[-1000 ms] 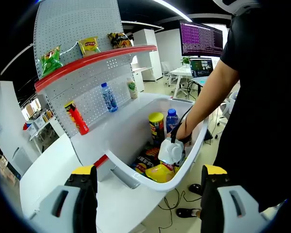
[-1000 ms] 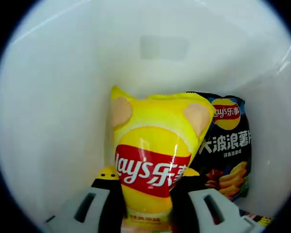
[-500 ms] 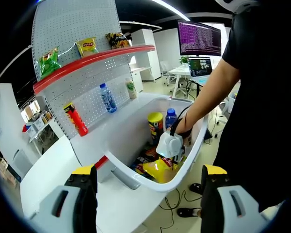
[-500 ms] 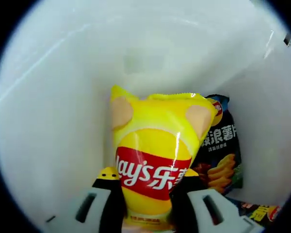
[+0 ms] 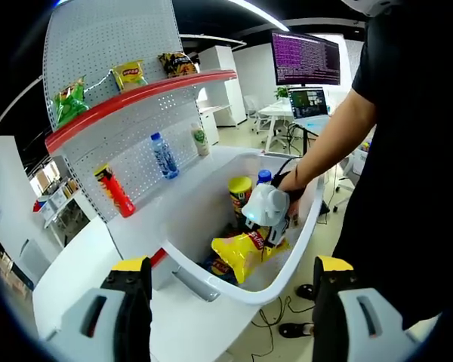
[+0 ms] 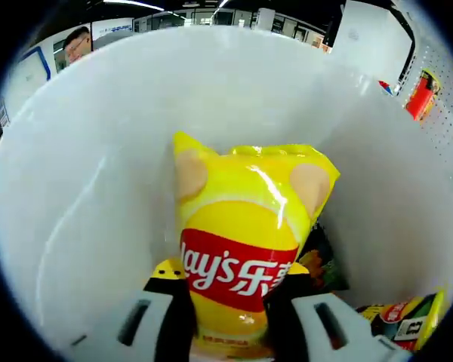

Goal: Place the items from the shopping basket onto the snack and drink counter

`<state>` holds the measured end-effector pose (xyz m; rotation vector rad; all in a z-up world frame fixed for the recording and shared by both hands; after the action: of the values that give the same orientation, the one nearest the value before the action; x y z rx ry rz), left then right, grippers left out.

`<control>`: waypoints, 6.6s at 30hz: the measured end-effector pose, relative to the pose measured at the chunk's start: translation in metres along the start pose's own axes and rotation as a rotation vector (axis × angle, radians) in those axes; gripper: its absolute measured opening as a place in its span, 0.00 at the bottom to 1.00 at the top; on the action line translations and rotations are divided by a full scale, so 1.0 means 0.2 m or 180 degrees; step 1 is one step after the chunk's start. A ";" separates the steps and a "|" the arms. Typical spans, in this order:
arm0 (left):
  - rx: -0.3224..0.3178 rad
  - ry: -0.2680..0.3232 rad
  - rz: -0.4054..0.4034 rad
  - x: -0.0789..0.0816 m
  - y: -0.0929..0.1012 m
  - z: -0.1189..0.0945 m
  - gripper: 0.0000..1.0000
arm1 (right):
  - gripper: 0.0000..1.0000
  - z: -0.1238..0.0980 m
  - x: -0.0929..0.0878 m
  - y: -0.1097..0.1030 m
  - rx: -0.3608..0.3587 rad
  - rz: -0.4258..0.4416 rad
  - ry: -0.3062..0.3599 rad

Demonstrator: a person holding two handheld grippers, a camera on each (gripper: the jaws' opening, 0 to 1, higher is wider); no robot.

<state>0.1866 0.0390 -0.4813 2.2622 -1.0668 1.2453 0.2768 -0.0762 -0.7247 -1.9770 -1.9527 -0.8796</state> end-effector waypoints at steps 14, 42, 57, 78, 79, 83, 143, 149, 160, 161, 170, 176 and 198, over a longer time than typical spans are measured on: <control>0.0083 0.0049 0.0062 0.03 -0.02 0.02 0.87 | 0.36 -0.26 0.13 0.21 -0.0660 0.0486 0.0477; -0.0021 0.0062 0.0158 0.08 0.01 0.06 0.88 | 0.36 -0.61 0.08 0.38 -0.1358 0.0954 0.0645; -0.0029 0.0093 0.0188 0.10 -0.01 0.05 0.88 | 0.36 -0.79 0.05 0.53 -0.1731 0.1178 0.0764; 0.0053 0.0367 0.0058 0.18 -0.03 -0.02 0.88 | 0.36 -1.09 0.01 0.72 -0.2231 0.1445 0.0924; 0.0049 0.0371 0.0062 0.18 -0.02 -0.02 0.88 | 0.36 -1.10 0.01 0.73 -0.2244 0.1461 0.0930; 0.0046 0.0373 0.0075 0.19 -0.02 -0.01 0.88 | 0.36 -1.13 0.03 0.74 -0.2286 0.1426 0.0922; 0.0165 0.0364 0.0035 0.16 -0.01 -0.07 0.87 | 0.36 -1.75 0.46 1.24 -0.2984 0.1254 0.1612; 0.0183 0.0352 0.0022 0.14 -0.01 -0.08 0.87 | 0.36 -1.82 0.56 1.31 -0.3082 0.1184 0.1741; 0.0248 0.0406 -0.0063 0.13 -0.02 -0.09 0.87 | 0.36 -2.01 0.71 1.51 -0.3332 0.1134 0.1916; 0.0263 0.0414 -0.0071 0.13 -0.03 -0.09 0.87 | 0.36 -2.02 0.72 1.53 -0.3355 0.1136 0.1930; 0.0244 0.0450 -0.0100 0.12 -0.02 -0.11 0.87 | 0.36 -2.11 0.79 1.65 -0.3533 0.1142 0.1981; 0.0229 0.0484 -0.0124 0.12 -0.03 -0.11 0.87 | 0.36 -2.13 0.82 1.71 -0.3632 0.1178 0.2016; 0.0287 0.0601 -0.0212 0.12 -0.07 -0.15 0.87 | 0.36 -2.17 0.90 2.05 -0.3767 0.1496 0.2026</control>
<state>0.1881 0.0559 -0.4439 2.1731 -0.8765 1.4721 0.5511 -0.2030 -0.1780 -1.9992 -0.5187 -2.4232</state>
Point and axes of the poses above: the point that each gripper's makers call its tool centre point, and the gripper's own axes: z roughly forward along the fingers, y roughly to its right, x roughly out of its top, the point moved 1 cm from there along -z, roughly backward along the fingers, and after that the axes turned 10 degrees about -z, right-handed, at the moved point
